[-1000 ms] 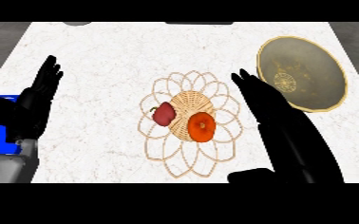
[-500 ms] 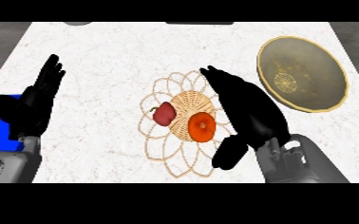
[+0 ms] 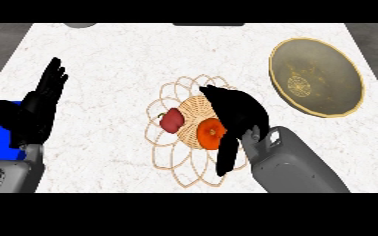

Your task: Pick the squash from the placemat and place it in the bowl

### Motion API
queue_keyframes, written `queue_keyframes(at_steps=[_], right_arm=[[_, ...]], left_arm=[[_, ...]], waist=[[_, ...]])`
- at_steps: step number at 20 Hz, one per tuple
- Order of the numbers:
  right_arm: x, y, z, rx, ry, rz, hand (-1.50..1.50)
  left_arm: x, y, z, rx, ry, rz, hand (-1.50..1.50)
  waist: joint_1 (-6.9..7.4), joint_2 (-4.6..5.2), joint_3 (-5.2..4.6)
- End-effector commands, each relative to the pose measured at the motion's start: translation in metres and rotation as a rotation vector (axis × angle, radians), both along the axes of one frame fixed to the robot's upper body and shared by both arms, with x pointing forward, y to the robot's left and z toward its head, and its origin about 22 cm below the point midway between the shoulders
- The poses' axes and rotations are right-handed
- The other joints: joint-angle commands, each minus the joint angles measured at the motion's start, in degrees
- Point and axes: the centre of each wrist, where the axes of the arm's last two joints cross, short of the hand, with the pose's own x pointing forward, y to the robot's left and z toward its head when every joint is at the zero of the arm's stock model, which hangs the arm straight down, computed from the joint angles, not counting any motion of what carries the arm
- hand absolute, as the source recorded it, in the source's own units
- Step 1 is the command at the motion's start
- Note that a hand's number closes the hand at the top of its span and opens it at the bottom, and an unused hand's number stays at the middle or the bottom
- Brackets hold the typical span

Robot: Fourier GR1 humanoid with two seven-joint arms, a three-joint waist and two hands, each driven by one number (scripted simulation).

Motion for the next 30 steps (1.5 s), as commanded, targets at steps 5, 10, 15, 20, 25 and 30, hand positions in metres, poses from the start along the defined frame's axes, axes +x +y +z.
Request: queue_keyframes(at_steps=[5,10,15,20,25,30], right_arm=[[0.001,0.022,0.002,-0.233,-0.085,-0.029,-1.5],[-0.005,0.016,-0.026,-0.248,-0.113,-0.027,-1.5],[-0.016,0.039,-0.035,-0.214,-0.024,-0.006,-1.5],[-0.018,0.033,-0.067,-0.255,0.009,-0.028,-1.5],[-0.034,0.033,-0.089,-0.228,-0.01,-0.048,-1.5],[-0.014,0.04,-0.067,-0.249,-0.03,-0.06,-1.5]], left_arm=[[-0.008,0.013,-0.006,-0.002,0.006,-0.003,0.0],[0.016,0.001,0.009,0.0,-0.007,0.019,0.0],[-0.012,-0.009,-0.009,-0.004,0.004,0.011,0.0],[-0.002,0.001,0.01,-0.002,0.004,0.003,0.0],[0.005,0.01,-0.007,-0.001,0.004,0.022,0.0],[-0.015,-0.017,0.009,-0.019,0.014,0.008,0.0]], waist=[[-0.16,-0.06,0.05],[-0.74,0.03,0.09],[-0.35,-0.03,0.09],[-0.42,0.0,0.1],[-0.71,0.06,0.08],[-0.18,-0.05,0.1]])
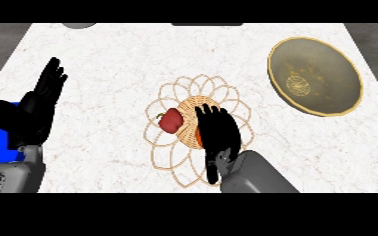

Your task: Pick the squash from the placemat and place it in the bowl

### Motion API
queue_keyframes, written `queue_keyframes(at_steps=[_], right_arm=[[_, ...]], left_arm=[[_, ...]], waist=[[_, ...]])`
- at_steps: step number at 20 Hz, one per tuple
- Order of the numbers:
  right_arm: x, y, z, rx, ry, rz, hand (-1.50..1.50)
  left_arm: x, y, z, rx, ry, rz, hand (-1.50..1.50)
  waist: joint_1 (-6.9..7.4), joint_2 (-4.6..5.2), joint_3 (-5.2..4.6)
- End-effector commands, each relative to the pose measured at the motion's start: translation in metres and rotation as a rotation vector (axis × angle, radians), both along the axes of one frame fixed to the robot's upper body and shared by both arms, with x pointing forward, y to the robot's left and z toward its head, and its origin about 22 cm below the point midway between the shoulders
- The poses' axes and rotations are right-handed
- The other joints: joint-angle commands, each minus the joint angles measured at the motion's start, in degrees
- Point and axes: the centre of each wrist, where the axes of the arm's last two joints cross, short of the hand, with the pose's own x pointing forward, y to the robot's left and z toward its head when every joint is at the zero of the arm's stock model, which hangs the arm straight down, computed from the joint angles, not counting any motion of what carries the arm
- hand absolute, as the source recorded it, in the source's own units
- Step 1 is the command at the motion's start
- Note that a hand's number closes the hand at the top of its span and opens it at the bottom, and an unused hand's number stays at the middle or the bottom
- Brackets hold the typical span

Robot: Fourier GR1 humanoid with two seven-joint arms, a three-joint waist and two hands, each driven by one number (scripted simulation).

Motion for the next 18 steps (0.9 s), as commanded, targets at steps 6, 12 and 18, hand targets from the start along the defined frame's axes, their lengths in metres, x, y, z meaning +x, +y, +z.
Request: queue_keyframes(at_steps=[6,12,18], right_arm=[[0.024,-0.002,-0.017,-0.003,0.118,-0.052,1.5],[0.029,-0.003,-0.023,0.051,0.059,0.031,1.5],[0.006,0.006,-0.05,0.07,-0.018,0.014,1.5]], left_arm=[[-0.013,0.004,-0.001,0.023,-0.007,-0.003,0.0],[-0.003,0.009,0.019,0.01,-0.008,-0.001,0.0],[-0.002,0.006,0.009,0.001,0.009,0.02,0.0]], waist=[[0.41,0.03,0.0],[0.18,0.01,0.01],[0.11,0.0,0.01]])
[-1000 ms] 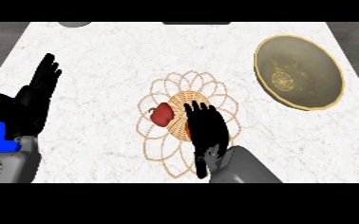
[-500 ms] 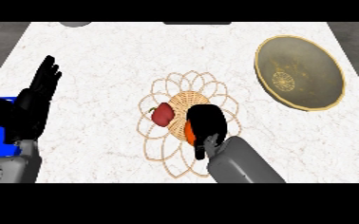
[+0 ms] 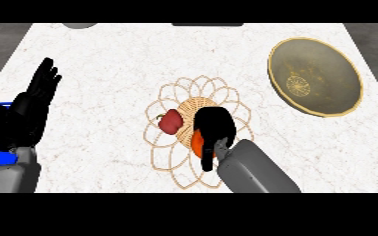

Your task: Pick the squash from the placemat and place it in the bowl

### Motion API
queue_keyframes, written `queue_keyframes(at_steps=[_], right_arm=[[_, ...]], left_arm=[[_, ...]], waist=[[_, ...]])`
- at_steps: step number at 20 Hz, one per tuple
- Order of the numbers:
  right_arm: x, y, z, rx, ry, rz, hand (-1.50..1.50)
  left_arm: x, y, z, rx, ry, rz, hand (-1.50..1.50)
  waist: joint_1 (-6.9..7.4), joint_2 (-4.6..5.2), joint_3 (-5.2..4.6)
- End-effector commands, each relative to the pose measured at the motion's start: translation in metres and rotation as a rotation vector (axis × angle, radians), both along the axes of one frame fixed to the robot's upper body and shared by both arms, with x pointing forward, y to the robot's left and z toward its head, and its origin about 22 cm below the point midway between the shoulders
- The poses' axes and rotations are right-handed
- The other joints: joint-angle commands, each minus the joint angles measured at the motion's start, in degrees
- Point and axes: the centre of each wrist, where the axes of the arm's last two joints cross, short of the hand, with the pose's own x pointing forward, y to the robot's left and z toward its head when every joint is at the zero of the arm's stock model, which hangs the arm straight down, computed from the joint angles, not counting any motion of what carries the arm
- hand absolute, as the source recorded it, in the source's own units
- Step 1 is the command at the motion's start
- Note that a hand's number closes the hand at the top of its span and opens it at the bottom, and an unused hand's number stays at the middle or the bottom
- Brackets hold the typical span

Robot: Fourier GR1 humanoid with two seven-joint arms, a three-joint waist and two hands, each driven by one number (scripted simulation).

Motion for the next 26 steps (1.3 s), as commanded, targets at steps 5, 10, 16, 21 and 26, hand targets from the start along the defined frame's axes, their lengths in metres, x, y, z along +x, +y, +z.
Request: queue_keyframes(at_steps=[5,10,16,21,26], right_arm=[[0.045,-0.011,-0.006,0.01,-0.136,-0.231,1.5],[0.094,-0.018,0.027,-0.003,-0.257,-0.473,1.5],[0.093,0.002,0.073,-0.059,-0.471,-0.499,1.5],[0.087,0.006,0.139,-0.042,-0.796,-0.588,1.5],[0.072,0.004,0.199,0.087,-0.896,-0.682,1.5]], left_arm=[[0.01,-0.002,0.01,-0.013,-0.003,-0.029,0.0],[0.009,-0.022,-0.009,-0.006,-0.009,-0.034,0.0],[-0.001,-0.009,-0.011,-0.012,0.005,-0.003,0.0],[-0.006,0.002,-0.015,0.002,0.002,0.028,0.0],[0.002,-0.005,0.009,0.01,0.002,0.021,0.0]], waist=[[0.84,0.56,0.09],[1.61,1.03,0.07],[-0.09,0.05,0.04],[-1.01,-0.48,0.0],[-1.03,-0.42,0.09]])
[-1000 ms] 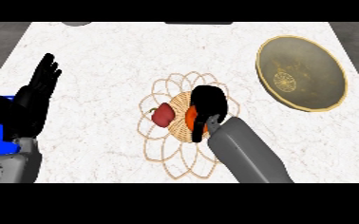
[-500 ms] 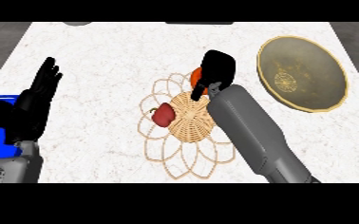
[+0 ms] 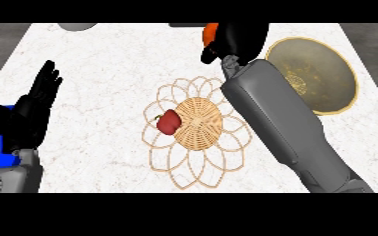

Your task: Pick the squash from the placemat and place it in the bowl

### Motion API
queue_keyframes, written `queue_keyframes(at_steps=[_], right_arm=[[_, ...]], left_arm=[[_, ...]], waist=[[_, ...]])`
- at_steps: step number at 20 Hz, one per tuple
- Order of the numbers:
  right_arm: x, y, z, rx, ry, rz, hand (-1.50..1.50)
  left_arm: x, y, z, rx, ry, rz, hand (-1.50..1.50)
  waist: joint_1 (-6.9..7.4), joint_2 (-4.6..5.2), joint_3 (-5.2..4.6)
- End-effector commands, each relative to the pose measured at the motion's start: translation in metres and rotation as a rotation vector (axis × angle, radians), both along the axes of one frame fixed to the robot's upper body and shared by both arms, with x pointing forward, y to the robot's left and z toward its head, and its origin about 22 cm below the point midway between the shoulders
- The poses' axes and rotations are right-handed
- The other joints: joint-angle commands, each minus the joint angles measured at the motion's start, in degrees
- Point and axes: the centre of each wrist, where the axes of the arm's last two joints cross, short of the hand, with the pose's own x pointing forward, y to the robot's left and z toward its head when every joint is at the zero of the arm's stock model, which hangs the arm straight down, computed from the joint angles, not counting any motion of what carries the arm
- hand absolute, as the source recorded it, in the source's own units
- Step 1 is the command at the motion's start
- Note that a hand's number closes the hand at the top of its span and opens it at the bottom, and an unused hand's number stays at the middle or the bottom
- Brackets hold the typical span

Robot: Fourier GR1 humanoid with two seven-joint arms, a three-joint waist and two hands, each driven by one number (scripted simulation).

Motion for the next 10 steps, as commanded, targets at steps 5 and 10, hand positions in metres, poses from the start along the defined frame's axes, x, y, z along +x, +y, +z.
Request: queue_keyframes(at_steps=[5,10], right_arm=[[-0.005,-0.051,0.042,0.089,-0.134,-0.195,1.5],[-0.016,-0.086,0.018,0.138,-0.12,-0.2,1.5]], left_arm=[[-0.008,0.004,0.005,-0.007,-0.006,-0.003,0.0],[0.003,0.016,-0.009,-0.011,-0.004,0.003,0.0]], waist=[[0.36,0.29,0.03],[0.12,0.47,0.01]])
